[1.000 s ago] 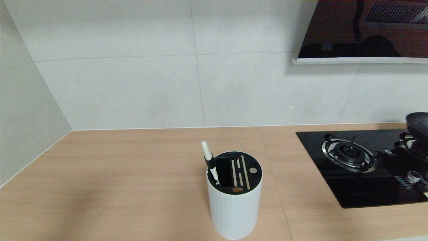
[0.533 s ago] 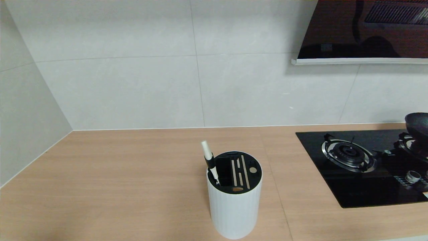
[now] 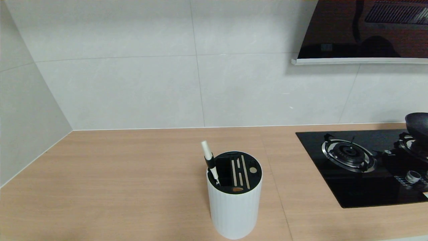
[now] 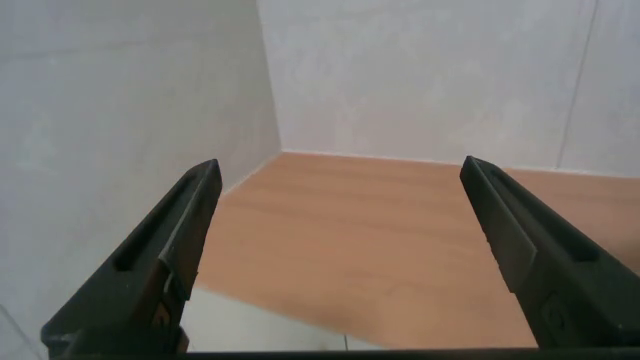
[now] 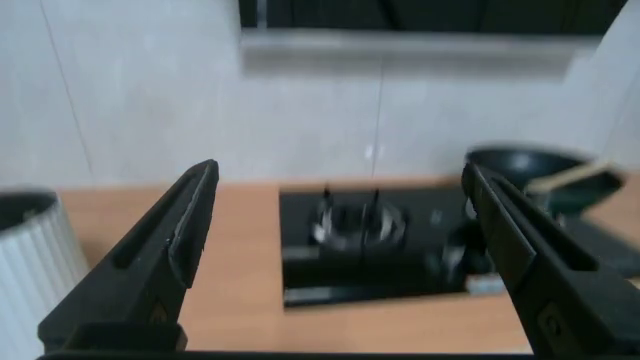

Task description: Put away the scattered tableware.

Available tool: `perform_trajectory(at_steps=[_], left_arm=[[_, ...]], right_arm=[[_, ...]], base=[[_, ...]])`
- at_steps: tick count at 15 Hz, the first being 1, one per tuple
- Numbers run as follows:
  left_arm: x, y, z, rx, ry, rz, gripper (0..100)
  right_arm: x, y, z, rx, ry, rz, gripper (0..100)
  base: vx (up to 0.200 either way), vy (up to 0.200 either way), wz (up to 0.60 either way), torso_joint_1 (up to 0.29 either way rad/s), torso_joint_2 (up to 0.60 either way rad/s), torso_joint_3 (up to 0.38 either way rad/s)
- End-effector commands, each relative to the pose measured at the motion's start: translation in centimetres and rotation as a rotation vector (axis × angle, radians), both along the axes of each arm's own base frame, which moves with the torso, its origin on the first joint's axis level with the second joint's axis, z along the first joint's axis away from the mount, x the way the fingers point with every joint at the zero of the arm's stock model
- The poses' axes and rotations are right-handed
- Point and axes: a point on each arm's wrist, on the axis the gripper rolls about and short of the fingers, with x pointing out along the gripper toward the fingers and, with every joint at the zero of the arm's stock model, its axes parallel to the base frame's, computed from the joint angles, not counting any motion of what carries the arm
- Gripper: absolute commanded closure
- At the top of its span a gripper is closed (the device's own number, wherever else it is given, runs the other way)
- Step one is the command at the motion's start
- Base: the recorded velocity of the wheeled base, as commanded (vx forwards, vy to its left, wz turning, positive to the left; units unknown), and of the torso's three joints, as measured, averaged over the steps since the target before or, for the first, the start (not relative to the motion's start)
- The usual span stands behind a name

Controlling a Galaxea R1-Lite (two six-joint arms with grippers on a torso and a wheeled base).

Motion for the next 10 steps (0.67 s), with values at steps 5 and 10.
perform_trajectory(at_steps=[5, 10], left_arm=[[2.1, -0.5, -5.0, -0.095, 0.15, -0.258, 0], [2.2, -0.8, -5.3, -0.138, 0.162, -0.37, 0]], right_arm=[[2.3, 0.2, -5.3, -0.006, 0.163, 0.109, 0], [2.3, 0.3, -5.8, 0.005, 0.211, 0.13, 0]], base=[[0.0, 0.0, 0.0, 0.0, 0.0, 0.0], [0.0, 0.0, 0.0, 0.0, 0.0, 0.0]])
